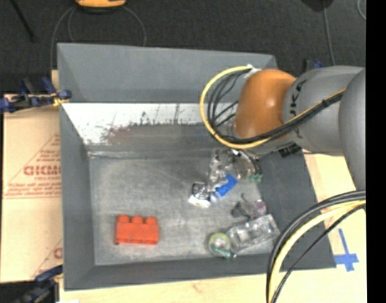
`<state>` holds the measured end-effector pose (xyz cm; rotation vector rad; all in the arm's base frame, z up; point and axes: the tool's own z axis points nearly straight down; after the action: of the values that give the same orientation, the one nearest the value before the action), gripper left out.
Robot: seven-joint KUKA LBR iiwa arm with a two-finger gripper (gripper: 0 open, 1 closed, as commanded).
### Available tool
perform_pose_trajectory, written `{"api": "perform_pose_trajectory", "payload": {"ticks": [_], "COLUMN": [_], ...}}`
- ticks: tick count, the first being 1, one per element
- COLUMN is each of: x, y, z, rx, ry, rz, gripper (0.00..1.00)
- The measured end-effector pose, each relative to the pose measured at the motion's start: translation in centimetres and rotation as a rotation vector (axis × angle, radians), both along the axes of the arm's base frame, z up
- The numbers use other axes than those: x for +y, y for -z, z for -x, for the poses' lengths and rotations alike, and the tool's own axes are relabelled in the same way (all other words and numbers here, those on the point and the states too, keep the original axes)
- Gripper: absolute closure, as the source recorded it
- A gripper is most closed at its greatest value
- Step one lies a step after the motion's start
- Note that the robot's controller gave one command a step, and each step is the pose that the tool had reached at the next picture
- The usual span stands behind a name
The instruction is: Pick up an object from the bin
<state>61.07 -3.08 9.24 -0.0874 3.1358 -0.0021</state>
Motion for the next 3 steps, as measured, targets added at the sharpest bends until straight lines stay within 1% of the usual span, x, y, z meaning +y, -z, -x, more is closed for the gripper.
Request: {"api": "perform_pose_trajectory", "payload": {"ticks": [1,2,3], "x": [-1.4,-1.3,-4.6], "y": [-15.5,-15.0,1.1], "z": [0.2,0.3,-1.0], "rx": [-0.009,0.000,0.006], "ry": [-0.119,-0.118,-0.349], "rz": [0.003,0.000,0.002], "gripper": [1.00,0.00,0.00]}}
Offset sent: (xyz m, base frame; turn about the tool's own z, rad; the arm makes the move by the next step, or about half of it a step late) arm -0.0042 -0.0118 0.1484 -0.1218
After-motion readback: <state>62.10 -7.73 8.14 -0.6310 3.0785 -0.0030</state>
